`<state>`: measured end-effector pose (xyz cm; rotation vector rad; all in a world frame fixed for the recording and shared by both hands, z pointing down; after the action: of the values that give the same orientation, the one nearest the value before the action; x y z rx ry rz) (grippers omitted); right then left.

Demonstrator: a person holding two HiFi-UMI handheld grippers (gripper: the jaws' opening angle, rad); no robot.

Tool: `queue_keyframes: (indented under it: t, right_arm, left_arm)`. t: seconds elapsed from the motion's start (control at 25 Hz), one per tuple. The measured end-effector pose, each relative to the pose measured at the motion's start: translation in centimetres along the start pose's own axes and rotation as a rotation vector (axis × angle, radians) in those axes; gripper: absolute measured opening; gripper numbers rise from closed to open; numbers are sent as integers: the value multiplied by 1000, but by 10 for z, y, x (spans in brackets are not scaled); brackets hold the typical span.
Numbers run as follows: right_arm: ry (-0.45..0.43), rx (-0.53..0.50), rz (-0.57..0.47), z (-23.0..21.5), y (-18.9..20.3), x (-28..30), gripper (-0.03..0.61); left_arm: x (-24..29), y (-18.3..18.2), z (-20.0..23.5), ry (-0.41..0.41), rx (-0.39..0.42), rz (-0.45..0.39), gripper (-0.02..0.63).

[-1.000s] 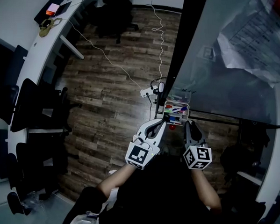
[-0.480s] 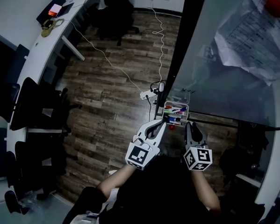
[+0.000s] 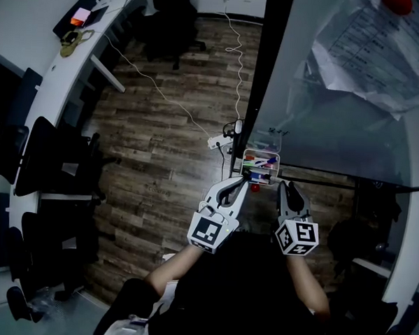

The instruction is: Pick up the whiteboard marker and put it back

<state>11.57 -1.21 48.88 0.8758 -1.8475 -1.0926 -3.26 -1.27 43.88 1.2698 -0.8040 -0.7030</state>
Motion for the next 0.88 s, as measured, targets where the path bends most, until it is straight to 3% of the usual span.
queue_keyframes:
  t: [0.88]
  right_arm:
    - [6,-26,-44,10,-11,-20,77]
  left_arm:
    - [-8,-1,-10,27,-1,-14,8]
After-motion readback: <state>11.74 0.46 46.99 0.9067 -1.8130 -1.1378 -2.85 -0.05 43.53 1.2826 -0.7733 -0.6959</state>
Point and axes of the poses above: the fingertips, and each gripper's own axes: x forward along the fingers, z to its left, y out of its underside, the point moved 3 cm from there along -x, backward along the fingers, and after that the axes turned 7 degrees about -y, right-handed, at the moved point
